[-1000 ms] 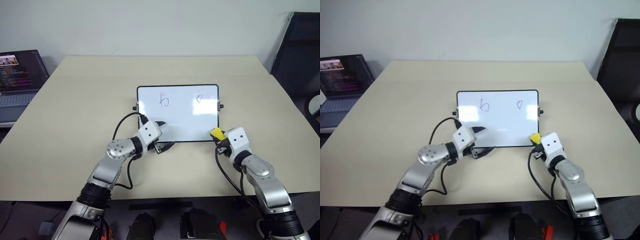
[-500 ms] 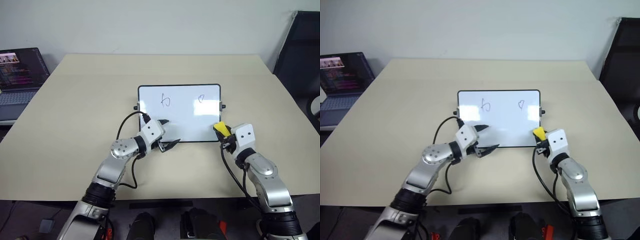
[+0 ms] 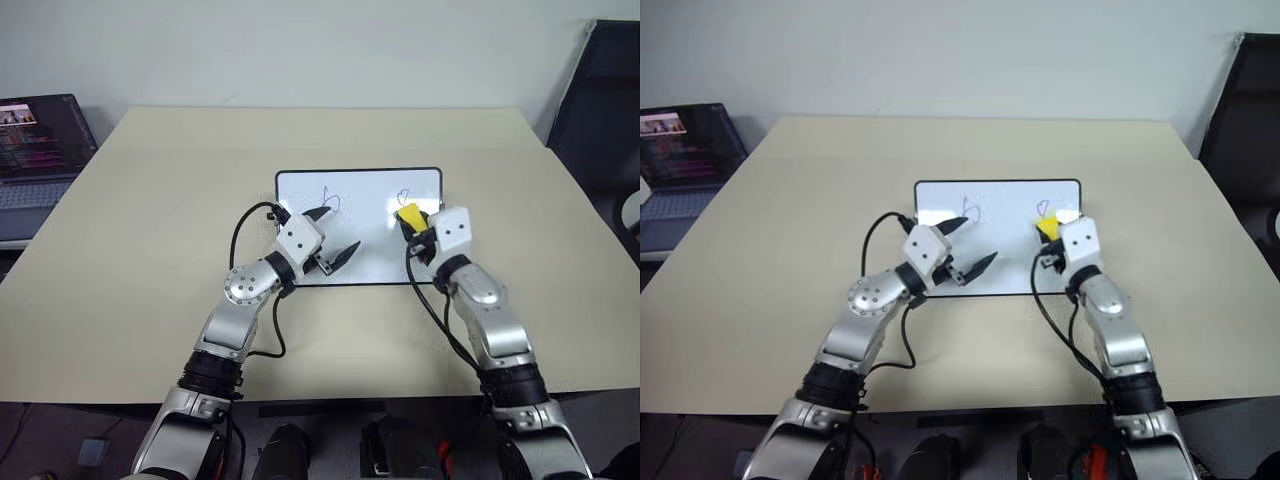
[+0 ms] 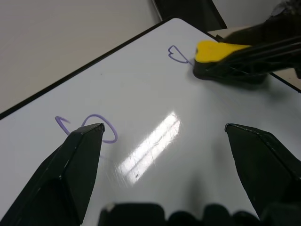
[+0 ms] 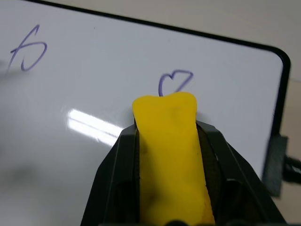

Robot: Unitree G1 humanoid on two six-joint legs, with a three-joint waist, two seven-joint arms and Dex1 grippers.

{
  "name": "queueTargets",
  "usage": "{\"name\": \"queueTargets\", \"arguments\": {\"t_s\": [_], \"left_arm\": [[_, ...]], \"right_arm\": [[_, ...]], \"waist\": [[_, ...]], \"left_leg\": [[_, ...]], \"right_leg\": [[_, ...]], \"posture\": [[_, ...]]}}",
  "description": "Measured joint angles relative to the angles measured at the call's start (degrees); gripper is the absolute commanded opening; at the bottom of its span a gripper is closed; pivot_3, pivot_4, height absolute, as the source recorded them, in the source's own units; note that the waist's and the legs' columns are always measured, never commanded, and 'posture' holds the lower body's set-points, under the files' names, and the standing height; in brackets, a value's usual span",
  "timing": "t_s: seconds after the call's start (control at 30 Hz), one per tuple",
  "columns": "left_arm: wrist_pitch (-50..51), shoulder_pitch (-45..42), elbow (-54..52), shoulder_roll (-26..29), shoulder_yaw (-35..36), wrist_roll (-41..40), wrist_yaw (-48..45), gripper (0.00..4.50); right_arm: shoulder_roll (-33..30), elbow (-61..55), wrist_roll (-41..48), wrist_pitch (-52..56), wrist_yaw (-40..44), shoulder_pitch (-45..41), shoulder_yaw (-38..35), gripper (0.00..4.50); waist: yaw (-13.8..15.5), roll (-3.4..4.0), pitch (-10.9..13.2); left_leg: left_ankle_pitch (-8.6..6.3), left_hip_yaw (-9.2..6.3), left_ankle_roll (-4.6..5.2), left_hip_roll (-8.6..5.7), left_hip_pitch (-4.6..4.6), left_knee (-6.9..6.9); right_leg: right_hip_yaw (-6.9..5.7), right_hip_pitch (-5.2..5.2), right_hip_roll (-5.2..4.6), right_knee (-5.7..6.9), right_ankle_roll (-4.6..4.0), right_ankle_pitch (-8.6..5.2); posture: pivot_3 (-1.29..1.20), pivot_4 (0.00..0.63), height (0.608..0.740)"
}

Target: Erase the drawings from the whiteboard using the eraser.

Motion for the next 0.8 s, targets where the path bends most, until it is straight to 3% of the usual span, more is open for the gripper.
{"name": "queueTargets", "arguments": {"t_s": [0.33,0.53,0.8], "left_arm": [[-0.8,-0.9,0.9,-0.5,-0.5,0.2,-1.2,4.5],[-0.5,-0.3,0.7,-0.3,-0.5,0.3,-1.2,4.5],[0.3,0.1,0.5,0.6,-0.5,0.3,-1.2,4.5]], "right_arm": [[1.2,13.4,-4.2,-5.6,-3.2,-11.8,1.1,1.26],[-0.1,12.7,-6.8,-6.0,-3.7,-10.7,2.3,1.26],[-2.3,3.2,-6.8,-2.0,-1.9,-2.0,2.4,1.26]], "waist": [[0.0,0.02,0.0],[0.1,0.01,0.0],[0.1,0.0,0.0]], "left_leg": [[0.0,0.0,0.0,0.01,0.03,0.02],[0.01,-0.02,0.02,0.01,0.12,0.06],[0.01,-0.02,0.02,0.01,0.16,0.1]], "right_leg": [[0.01,0.0,-0.02,0.07,-0.02,0.03],[0.01,0.07,-0.02,0.15,-0.05,0.04],[0.01,0.11,-0.02,0.19,-0.04,0.05]], "posture": [[0.0,0.15,0.74],[0.0,0.15,0.74],[0.0,0.15,0.74]]}}
